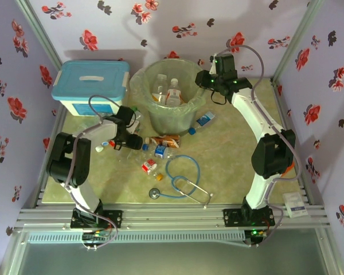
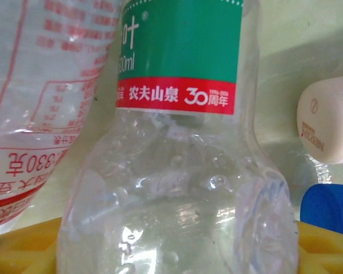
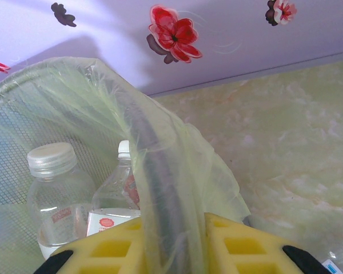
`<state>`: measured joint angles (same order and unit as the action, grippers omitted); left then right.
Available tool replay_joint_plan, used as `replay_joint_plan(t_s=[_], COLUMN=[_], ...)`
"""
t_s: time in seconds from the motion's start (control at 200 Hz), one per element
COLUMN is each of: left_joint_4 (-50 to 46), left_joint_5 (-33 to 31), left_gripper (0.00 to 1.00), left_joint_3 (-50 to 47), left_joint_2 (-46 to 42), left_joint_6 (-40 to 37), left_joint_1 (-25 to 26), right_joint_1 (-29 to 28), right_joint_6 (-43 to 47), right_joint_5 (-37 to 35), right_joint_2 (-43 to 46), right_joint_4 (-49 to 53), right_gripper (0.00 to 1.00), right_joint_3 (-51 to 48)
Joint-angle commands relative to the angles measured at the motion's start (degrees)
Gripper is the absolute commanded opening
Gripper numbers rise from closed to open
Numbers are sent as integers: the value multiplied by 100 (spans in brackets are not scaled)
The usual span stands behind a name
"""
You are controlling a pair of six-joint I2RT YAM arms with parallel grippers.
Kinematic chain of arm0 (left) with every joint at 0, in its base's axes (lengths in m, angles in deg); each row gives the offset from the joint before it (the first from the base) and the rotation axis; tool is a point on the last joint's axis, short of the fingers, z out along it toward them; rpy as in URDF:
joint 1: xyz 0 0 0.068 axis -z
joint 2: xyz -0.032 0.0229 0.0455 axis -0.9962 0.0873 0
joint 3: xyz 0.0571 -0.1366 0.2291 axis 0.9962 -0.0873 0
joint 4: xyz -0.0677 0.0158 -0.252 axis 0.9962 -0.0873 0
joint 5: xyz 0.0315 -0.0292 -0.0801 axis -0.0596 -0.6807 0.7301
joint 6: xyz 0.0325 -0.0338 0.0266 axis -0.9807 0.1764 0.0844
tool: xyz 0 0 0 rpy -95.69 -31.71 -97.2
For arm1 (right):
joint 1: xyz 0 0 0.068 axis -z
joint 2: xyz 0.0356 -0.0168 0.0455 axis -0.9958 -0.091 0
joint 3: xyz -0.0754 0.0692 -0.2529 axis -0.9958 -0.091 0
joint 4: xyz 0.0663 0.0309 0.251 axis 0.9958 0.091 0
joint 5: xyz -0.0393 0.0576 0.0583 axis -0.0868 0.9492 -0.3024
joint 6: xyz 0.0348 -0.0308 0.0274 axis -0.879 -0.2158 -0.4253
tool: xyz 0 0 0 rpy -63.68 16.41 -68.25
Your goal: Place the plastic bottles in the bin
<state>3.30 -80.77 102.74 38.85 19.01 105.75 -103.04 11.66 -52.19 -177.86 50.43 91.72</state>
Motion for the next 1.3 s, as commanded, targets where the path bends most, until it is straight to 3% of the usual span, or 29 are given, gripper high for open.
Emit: replay_joint_plan(t_s=[0.0, 0.46, 0.68, 0.84, 0.945, 1.175, 1.295], left_joint_4=[-238, -1242, -978, -500, 186, 1202, 1657], left_joint_5=[-65, -284, -238, -97, 58, 8, 17], left_gripper=[65, 55, 45, 37, 38, 35, 32], left_joint_3=[194, 568, 1224, 2237, 2739, 4037, 4562], left_joint_2=[-371, -2468, -3016, -2747, -2422, -1025, -332], left_joint_6=[5, 315, 609, 599, 807, 756, 1167], left_joint_1=[74, 106, 120, 308, 464, 1083, 1155], right_joint_1=[51, 51, 38, -2, -31, -133, -186], right_joint_6=[55, 12, 12, -5, -24, -39, -68], right_joint_5=[-41, 0, 26, 25, 13, -117, -131], right_joint_2=[83, 84, 69, 126, 162, 293, 330], right_joint_4=[184, 115, 138, 98, 87, 75, 54], right_gripper=[26, 26, 26, 26, 25, 25, 25], right_joint_3=[26, 45, 88, 29, -13, -120, -135])
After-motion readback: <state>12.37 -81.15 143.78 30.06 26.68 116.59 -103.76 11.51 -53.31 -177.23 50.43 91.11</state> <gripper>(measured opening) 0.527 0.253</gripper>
